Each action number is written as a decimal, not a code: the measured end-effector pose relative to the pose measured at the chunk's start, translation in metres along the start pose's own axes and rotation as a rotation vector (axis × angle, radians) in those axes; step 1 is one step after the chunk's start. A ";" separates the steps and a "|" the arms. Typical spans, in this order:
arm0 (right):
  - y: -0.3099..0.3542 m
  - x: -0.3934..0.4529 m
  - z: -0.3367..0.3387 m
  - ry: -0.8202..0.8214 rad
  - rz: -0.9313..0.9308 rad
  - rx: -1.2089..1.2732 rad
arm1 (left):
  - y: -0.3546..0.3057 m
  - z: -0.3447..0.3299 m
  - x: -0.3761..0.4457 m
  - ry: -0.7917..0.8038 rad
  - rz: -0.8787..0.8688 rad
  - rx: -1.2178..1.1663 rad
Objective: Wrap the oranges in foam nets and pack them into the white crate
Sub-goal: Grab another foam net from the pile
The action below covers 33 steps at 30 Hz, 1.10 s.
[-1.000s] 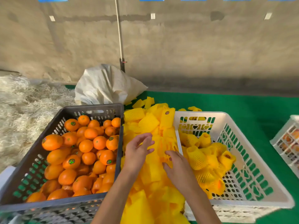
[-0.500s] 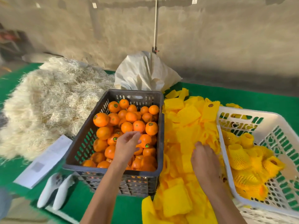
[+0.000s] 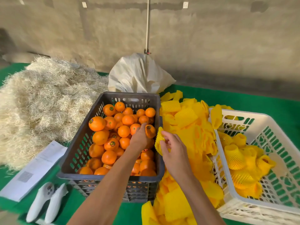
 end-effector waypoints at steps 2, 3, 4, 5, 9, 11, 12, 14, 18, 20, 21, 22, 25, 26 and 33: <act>-0.008 0.000 -0.001 0.001 -0.066 0.044 | 0.003 -0.003 0.017 0.059 0.041 0.092; -0.011 0.000 -0.001 -0.001 -0.088 0.052 | 0.004 -0.004 0.023 0.088 0.051 0.130; -0.014 0.000 0.000 -0.002 -0.106 0.054 | 0.005 -0.004 0.028 0.105 0.058 0.166; -0.017 0.000 0.001 -0.003 -0.118 0.053 | 0.006 -0.004 0.032 0.111 0.060 0.201; -0.025 -0.002 0.006 -0.051 -0.128 0.058 | 0.002 0.002 0.035 0.099 0.064 0.287; -0.027 -0.003 0.009 -0.104 -0.133 0.057 | -0.005 0.012 0.023 0.028 0.053 0.277; -0.028 -0.003 0.011 -0.136 -0.135 0.051 | -0.011 0.019 0.014 -0.027 0.027 0.222; -0.029 -0.002 0.017 -0.205 -0.142 0.045 | -0.023 0.031 -0.008 -0.098 -0.056 -0.023; -0.022 0.002 0.031 -0.295 -0.117 0.051 | -0.045 0.037 -0.070 -0.002 -0.204 -0.640; -0.015 0.001 0.036 -0.342 -0.071 0.047 | -0.053 0.029 -0.097 0.080 -0.270 -0.884; -0.012 0.000 0.037 -0.353 -0.054 0.063 | -0.057 0.022 -0.108 0.127 -0.310 -0.972; -0.011 0.000 0.036 -0.343 -0.046 0.097 | -0.062 0.016 -0.116 0.172 -0.353 -1.048; -0.010 0.002 0.025 -0.221 -0.075 0.190 | -0.067 0.003 -0.130 0.236 -0.440 -1.238; -0.010 0.002 0.023 -0.195 -0.081 0.202 | -0.067 -0.001 -0.132 0.237 -0.440 -1.301; -0.008 -0.003 0.018 -0.191 -0.054 0.201 | -0.047 -0.007 -0.138 0.157 -0.313 -1.425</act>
Point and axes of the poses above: each hand's wrist, its own x-axis towards the middle knuckle, its own z-axis out of the back of the hand, y = z × x, the point moved 6 cm from there along x, towards the middle knuckle, and after that the axes turned 13 degrees about y, right-handed, at the moved point
